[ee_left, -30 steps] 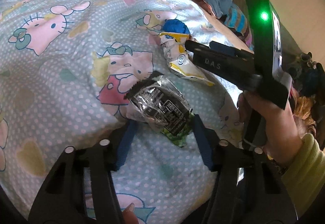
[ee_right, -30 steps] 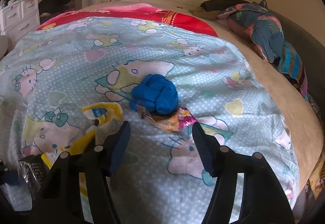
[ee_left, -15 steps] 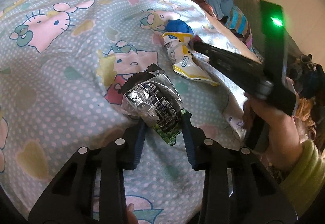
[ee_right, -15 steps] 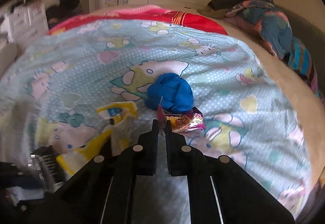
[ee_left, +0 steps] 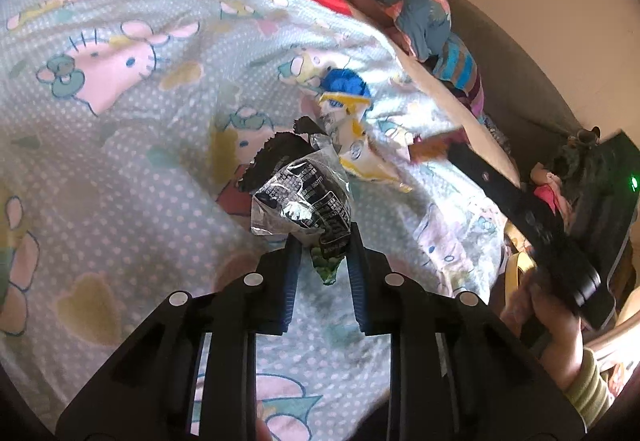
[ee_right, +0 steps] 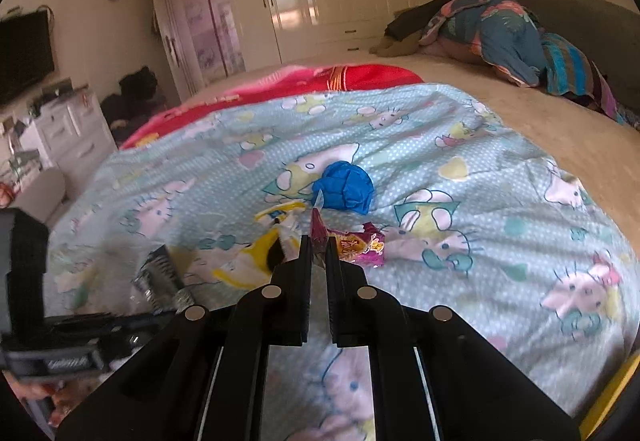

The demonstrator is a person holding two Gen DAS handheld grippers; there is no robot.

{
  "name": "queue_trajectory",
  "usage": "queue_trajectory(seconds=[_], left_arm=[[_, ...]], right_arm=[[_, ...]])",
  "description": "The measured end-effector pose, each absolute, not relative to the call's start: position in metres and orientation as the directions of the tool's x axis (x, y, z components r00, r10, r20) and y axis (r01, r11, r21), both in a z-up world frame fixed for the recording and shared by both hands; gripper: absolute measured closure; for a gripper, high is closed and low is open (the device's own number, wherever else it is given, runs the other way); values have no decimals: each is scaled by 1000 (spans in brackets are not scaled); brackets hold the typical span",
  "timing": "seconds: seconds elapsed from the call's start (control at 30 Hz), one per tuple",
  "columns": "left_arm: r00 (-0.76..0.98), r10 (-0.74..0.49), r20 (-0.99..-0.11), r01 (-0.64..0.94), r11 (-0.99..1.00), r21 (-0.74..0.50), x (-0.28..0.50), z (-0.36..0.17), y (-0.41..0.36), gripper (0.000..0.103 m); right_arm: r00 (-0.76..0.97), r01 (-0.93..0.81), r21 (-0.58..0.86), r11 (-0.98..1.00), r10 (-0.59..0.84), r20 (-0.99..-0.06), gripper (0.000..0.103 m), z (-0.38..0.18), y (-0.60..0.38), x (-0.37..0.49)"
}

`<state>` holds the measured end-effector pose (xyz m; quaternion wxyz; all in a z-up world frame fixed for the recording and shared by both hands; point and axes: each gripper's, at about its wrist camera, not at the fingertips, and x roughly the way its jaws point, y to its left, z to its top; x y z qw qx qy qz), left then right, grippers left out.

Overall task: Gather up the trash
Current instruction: 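Lift and carry both wrappers over the yellow bin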

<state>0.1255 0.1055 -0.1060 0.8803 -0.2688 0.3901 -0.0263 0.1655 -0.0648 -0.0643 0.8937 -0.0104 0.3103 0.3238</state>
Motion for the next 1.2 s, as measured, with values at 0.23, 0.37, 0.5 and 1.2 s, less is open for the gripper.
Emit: queue_trajectory(seconds=[0.23,0.37,0.5,1.2], left_arm=[[740,-229,-633,-124,878,-463,120,-79,96,86],[759,-231,-609,-91,888,-450,117,-67,88,86],[771,-246,-588,-46,898,-437,115,-53,75,86],[754,-375,-540,173,905,-388,104,-20,-3,86]], right_arm=[[625,-561,223,797,585,-517,96,-50,-94,137],[643,-535,247,808,578,-502,96,-43,-116,126],[663,-494,271,826,560,-497,96,-39,-139,121],[756,-297,281,913,404,-514,96,-35,-250,91]])
